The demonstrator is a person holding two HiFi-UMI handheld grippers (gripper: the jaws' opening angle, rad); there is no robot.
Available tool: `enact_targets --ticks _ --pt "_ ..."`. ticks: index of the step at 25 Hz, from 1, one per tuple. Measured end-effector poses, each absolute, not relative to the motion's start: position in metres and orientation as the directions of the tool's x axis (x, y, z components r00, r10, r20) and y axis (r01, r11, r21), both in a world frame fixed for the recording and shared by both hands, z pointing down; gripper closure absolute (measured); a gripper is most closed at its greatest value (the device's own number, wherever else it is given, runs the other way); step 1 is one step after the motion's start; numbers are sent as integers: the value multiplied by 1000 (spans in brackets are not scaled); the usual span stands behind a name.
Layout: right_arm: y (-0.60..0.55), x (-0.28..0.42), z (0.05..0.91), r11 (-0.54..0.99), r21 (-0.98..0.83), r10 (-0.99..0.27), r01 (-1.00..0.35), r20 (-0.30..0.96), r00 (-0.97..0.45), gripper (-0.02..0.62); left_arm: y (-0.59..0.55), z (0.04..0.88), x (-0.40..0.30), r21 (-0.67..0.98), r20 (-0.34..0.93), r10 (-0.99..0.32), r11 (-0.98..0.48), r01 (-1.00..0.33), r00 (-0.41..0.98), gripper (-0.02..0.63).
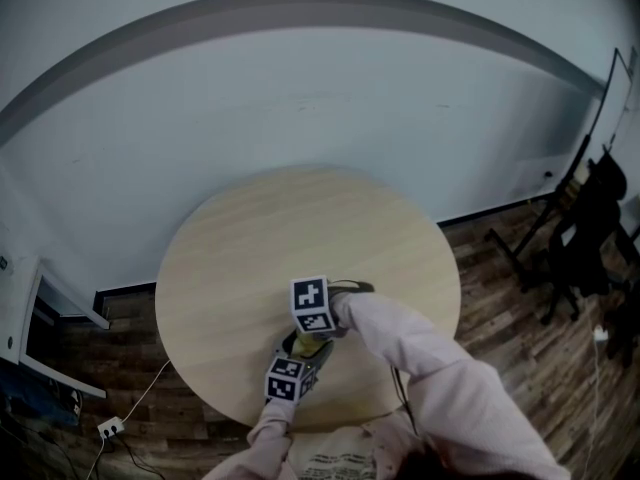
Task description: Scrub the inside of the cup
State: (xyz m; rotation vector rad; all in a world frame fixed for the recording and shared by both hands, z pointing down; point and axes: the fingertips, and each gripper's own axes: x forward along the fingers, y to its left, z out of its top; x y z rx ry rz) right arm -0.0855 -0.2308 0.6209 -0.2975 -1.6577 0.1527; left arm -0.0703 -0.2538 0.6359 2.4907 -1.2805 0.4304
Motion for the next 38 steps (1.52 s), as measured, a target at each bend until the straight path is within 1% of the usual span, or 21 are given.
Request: enact_targets --ticks 10,17,22,38 --pt "-220 -98 617 903 -424 402 -72 892 -204 569 -254 635 -71 120 395 -734 -555 -823 552 241" --pt "-221 -106 614 823 -524 446 -220 835 -324 569 -254 635 -70 117 397 -734 -556 -823 551 242" --pt "-225 -110 609 771 -570 450 -284 803 -392 569 -254 636 -68 122 407 -726 -558 -821 554 242" --pt "-240 -118 601 619 -673 419 -405 719 -554 569 -252 638 -70 86 425 -721 -570 -817 548 247"
